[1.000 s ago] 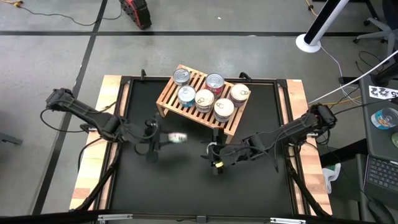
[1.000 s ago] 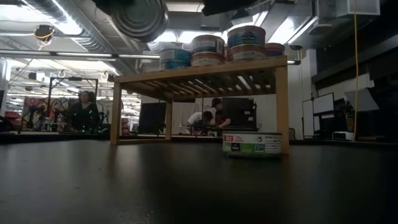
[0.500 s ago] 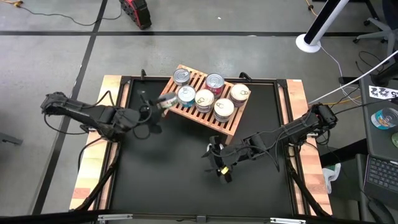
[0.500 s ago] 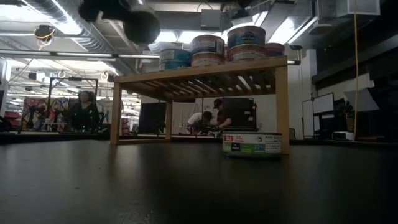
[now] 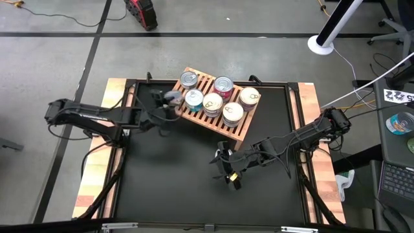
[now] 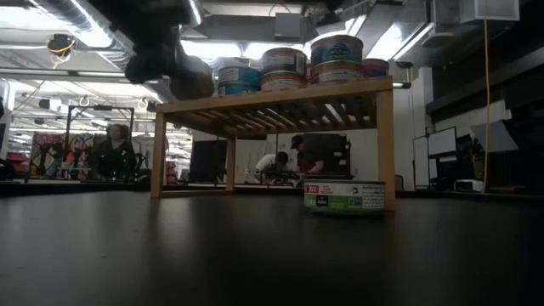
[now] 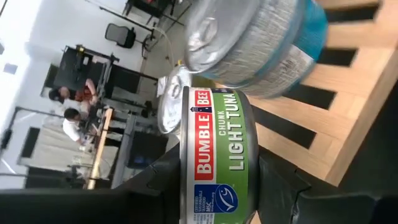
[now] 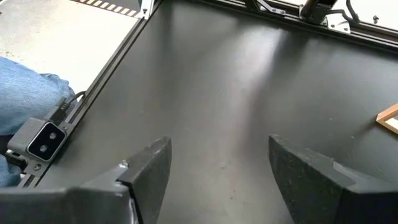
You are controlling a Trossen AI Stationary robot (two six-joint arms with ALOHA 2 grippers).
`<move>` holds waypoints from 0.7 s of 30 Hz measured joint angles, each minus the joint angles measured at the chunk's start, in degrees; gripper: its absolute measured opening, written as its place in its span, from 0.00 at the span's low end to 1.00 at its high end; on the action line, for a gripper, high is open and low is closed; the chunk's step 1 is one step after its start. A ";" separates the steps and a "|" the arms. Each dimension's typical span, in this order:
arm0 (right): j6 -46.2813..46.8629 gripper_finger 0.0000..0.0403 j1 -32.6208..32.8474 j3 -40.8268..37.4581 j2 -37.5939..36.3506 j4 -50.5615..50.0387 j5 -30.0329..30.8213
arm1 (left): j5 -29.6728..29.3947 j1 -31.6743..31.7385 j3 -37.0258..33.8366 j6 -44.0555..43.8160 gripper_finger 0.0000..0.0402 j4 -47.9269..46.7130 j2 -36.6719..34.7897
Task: Stack canned seafood by type on shelf
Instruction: Put the green tuna can aligned with the other green tuna can on the shelf
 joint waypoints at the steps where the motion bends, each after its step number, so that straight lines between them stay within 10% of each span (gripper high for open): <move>1: 0.00 0.66 0.00 0.00 0.00 -0.01 0.00 | 0.02 0.24 0.00 0.83 0.37 0.04 0.93; 21: -0.02 0.66 0.00 0.00 0.00 -0.07 0.03 | -8.64 0.83 0.02 15.66 0.65 6.22 10.43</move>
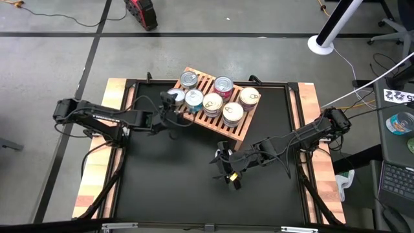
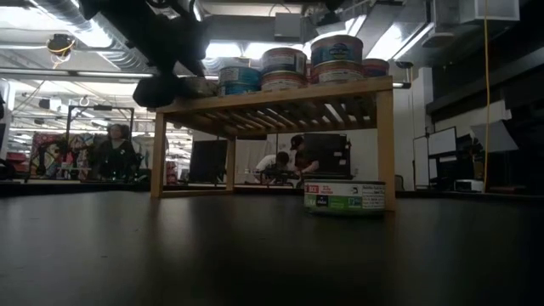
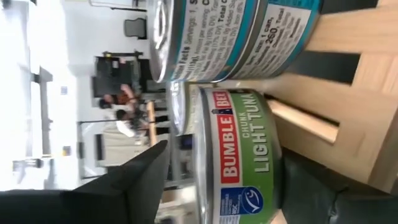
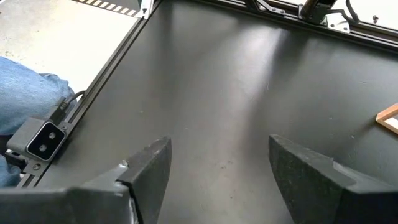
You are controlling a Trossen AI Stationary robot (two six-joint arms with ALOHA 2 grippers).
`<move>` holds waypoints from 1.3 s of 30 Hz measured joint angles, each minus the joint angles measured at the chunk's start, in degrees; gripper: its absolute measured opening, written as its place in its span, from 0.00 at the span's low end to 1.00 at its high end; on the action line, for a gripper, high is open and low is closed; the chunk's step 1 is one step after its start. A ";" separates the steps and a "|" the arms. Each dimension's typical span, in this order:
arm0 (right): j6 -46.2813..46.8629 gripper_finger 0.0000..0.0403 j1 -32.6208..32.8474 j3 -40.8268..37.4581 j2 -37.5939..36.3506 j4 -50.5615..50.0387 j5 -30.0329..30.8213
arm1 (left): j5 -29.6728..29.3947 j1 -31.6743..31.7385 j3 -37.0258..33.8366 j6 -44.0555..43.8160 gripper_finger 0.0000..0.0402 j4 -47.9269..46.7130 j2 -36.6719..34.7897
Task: Stack canned seafood by type on shelf
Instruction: Put the green tuna can aligned with the other green tuna can on the shelf
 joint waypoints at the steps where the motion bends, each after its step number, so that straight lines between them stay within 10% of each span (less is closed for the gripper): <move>1: 0.00 0.66 0.00 0.00 0.00 -0.05 0.01 | -1.02 -0.36 0.00 1.20 0.66 0.21 0.00; 39: 0.00 0.66 0.00 -0.02 0.04 -0.44 -0.07 | 7.95 -2.74 0.00 1.55 0.65 4.99 -0.20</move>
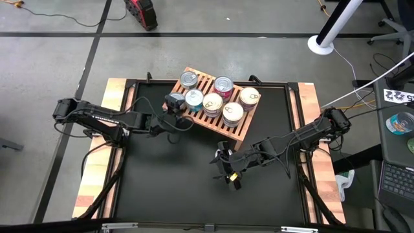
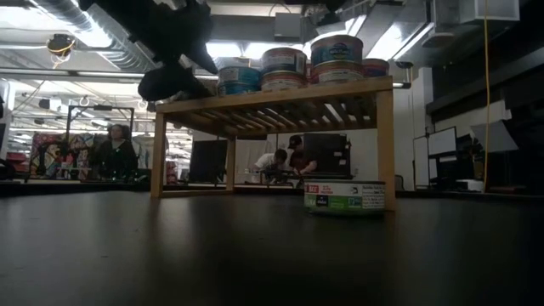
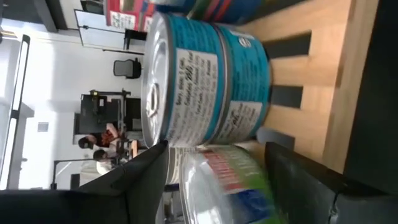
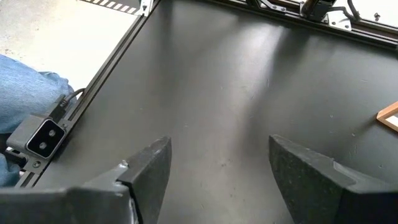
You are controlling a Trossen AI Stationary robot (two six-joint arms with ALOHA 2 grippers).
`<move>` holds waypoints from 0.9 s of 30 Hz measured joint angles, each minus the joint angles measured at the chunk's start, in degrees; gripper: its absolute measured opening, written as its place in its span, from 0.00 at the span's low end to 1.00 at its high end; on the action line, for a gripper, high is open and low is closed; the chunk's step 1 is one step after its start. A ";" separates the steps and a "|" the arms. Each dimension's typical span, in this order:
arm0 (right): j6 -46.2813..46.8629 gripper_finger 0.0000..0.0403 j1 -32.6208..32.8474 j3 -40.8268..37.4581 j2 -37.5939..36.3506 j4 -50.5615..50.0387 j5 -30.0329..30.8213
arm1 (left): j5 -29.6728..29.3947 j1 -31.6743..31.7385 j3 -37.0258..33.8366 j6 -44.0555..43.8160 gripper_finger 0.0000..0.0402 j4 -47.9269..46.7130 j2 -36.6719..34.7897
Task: Stack canned seafood by type on shelf
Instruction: Put the green tuna can aligned with the other green tuna can on the shelf, then stack the green tuna can on top of the green tuna can on the shelf
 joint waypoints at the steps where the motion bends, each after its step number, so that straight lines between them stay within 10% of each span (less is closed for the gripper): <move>1: 0.00 0.66 0.00 0.00 0.00 0.00 0.00 | 0.30 0.01 0.00 -0.02 0.65 0.49 0.00; 17: 0.01 0.66 0.02 0.00 0.00 -0.01 -0.04 | 1.26 -3.55 0.00 -3.19 0.65 5.59 -0.04; 27: 7.37 0.66 1.12 -0.02 1.81 -6.08 -2.87 | 1.94 -12.89 0.00 -30.57 0.65 5.38 -0.04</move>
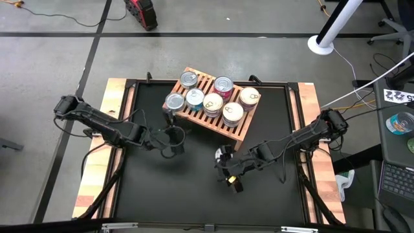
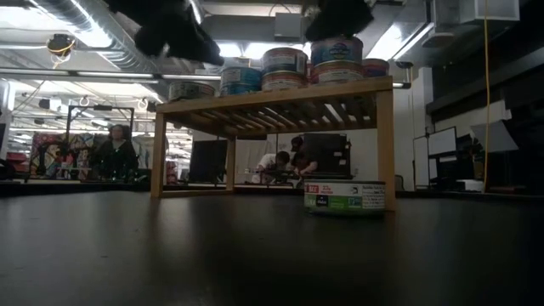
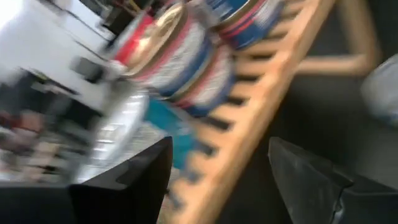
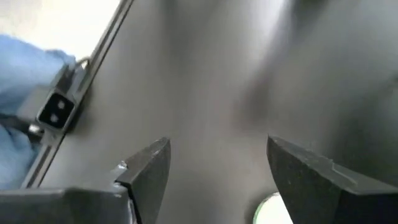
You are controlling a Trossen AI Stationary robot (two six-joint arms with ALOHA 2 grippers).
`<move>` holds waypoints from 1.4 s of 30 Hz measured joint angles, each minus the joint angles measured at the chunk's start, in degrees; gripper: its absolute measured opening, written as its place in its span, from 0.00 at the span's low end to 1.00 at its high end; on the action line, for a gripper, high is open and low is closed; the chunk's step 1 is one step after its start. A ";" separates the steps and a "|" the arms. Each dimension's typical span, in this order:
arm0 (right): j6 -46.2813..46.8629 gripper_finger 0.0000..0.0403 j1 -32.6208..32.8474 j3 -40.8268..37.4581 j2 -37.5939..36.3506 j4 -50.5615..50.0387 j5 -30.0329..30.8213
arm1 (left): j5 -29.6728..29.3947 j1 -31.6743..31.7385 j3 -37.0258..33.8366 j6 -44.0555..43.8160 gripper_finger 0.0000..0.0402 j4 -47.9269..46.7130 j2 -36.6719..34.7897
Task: Stack canned seafood by type on shelf
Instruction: Stack the green tuna can on top of the green tuna can on the shelf
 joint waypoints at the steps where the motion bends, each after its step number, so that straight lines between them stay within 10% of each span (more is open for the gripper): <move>1: 0.03 0.66 0.45 0.00 0.61 -0.18 0.27 | 1.35 -0.76 0.00 -3.86 0.65 0.00 0.00; 13: 2.34 0.66 5.28 0.00 8.11 -8.12 14.28 | 14.41 -4.47 0.00 -21.90 0.65 -0.05 0.07; 42: 9.62 0.42 0.06 0.00 14.21 -12.72 11.86 | 16.99 -5.47 -3.52 -26.51 0.65 -0.02 0.11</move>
